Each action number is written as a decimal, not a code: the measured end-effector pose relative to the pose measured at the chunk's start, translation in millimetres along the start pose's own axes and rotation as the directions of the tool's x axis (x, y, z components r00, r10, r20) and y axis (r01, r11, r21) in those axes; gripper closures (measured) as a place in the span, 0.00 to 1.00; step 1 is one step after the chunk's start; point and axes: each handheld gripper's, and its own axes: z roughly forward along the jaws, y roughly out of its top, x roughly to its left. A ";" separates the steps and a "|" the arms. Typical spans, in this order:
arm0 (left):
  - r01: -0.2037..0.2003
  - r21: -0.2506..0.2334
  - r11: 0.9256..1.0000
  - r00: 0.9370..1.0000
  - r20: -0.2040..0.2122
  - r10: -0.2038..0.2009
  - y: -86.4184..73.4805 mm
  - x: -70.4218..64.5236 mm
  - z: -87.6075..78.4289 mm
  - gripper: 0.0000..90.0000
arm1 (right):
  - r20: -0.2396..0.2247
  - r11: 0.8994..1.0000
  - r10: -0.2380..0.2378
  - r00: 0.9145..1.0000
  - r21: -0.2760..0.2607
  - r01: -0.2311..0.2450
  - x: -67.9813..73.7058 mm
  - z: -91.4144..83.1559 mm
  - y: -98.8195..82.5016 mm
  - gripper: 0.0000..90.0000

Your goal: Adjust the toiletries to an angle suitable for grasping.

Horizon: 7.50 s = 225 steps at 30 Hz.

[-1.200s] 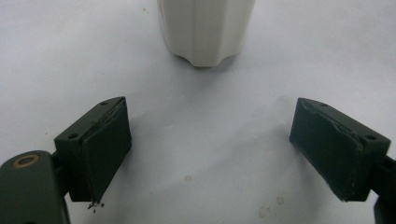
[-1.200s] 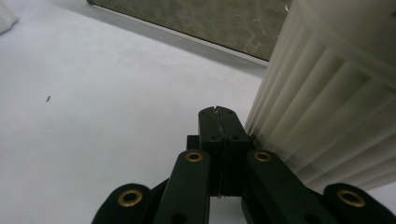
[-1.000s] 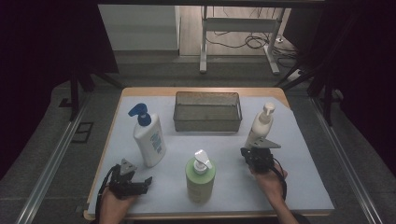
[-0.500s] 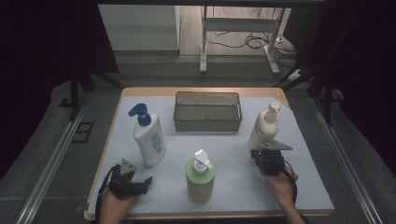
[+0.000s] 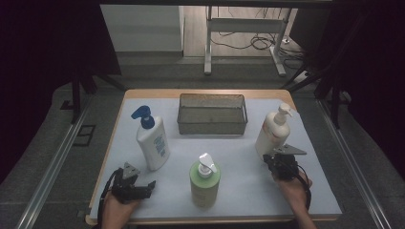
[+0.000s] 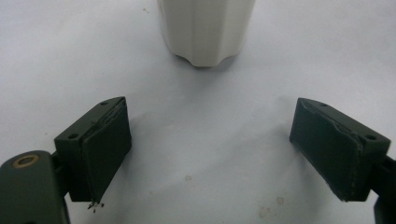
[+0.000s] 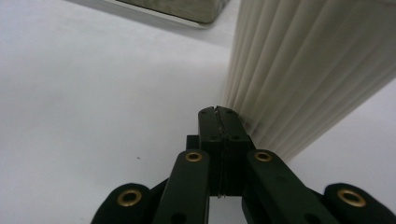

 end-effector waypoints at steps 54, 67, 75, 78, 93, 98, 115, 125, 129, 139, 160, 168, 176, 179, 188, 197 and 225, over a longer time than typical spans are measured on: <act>0.002 0.000 1.000 1.000 0.002 -0.002 0.1 0.1 0.1 0.14 | -0.112 0.999 0.004 0.994 -0.041 -0.008 -61.0 -52.6 17.5 0.43; 0.002 0.000 1.000 1.000 0.003 -0.002 0.1 0.2 0.1 0.14 | -0.105 0.998 -0.022 0.994 -0.058 0.016 -71.3 -46.5 46.4 0.40; 0.002 0.000 1.000 1.000 0.003 -0.002 0.1 0.2 0.1 0.14 | -0.111 0.997 -0.043 0.993 -0.066 0.036 -74.4 -34.6 62.5 0.37; 0.002 0.000 1.000 1.000 0.003 -0.002 0.1 0.2 0.1 0.14 | -0.110 0.997 -0.047 0.993 -0.061 0.040 -73.6 -30.4 66.8 0.36; 0.004 -0.001 1.000 1.000 0.004 -0.004 0.1 0.2 0.2 0.14 | -0.108 0.996 -0.079 0.991 -0.044 0.075 -68.4 -8.5 77.6 0.34; 0.004 0.000 1.000 1.000 0.004 -0.004 0.1 0.2 0.2 0.14 | -0.107 0.996 -0.078 0.991 -0.047 0.073 -67.1 -7.4 77.9 0.36; 0.004 0.000 1.000 1.000 0.004 -0.004 0.1 0.2 0.2 0.14 | -0.080 0.997 -0.046 0.996 -0.067 0.041 -52.7 -25.6 85.4 0.41; 0.004 0.000 1.000 1.000 0.004 -0.004 0.2 0.3 0.2 0.14 | -0.097 0.997 -0.046 0.994 -0.067 0.040 -42.7 -40.7 103.7 0.41; 0.004 0.000 1.000 1.000 0.004 -0.004 0.1 0.3 0.2 0.14 | -0.109 0.997 -0.038 0.993 -0.069 0.030 -38.5 -44.0 112.5 0.41; 0.000 0.000 1.000 1.000 0.004 0.000 0.2 0.6 0.2 0.14 | -0.148 0.995 -0.050 0.988 -0.092 0.037 -19.4 -50.6 136.8 0.41; 0.001 -0.002 1.000 1.000 0.004 -0.001 0.2 0.5 0.4 0.14 | -0.184 0.991 -0.075 0.980 -0.127 0.052 23.8 -32.2 184.1 0.41; 0.001 -0.001 1.000 1.000 0.004 -0.001 0.3 0.6 0.4 0.14 | -0.185 0.988 -0.088 0.979 -0.138 0.063 39.7 -21.4 199.3 0.41; 0.001 -0.001 1.000 1.000 0.004 -0.001 0.5 0.6 0.4 0.14 | -0.186 0.988 -0.085 0.979 -0.145 0.059 50.8 -9.3 209.8 0.41; 0.000 0.000 1.000 1.000 0.004 0.000 0.6 0.5 0.4 0.13 | -0.187 0.987 -0.085 0.979 -0.150 0.057 54.5 -5.1 212.7 0.41; -0.002 0.000 1.000 1.000 0.004 0.002 0.4 0.6 0.4 0.13 | -0.179 0.985 -0.073 0.981 -0.167 0.043 67.8 7.1 227.7 0.41; -0.001 -0.003 1.000 1.000 0.003 0.001 0.1 0.4 0.4 0.13 | -0.170 0.984 -0.064 0.983 -0.176 0.033 80.8 20.9 240.1 0.41; -0.001 -0.002 1.000 1.000 -0.001 0.001 0.2 0.0 0.3 0.14 | -0.160 0.985 -0.051 0.986 -0.172 0.023 125.5 86.4 270.3 0.41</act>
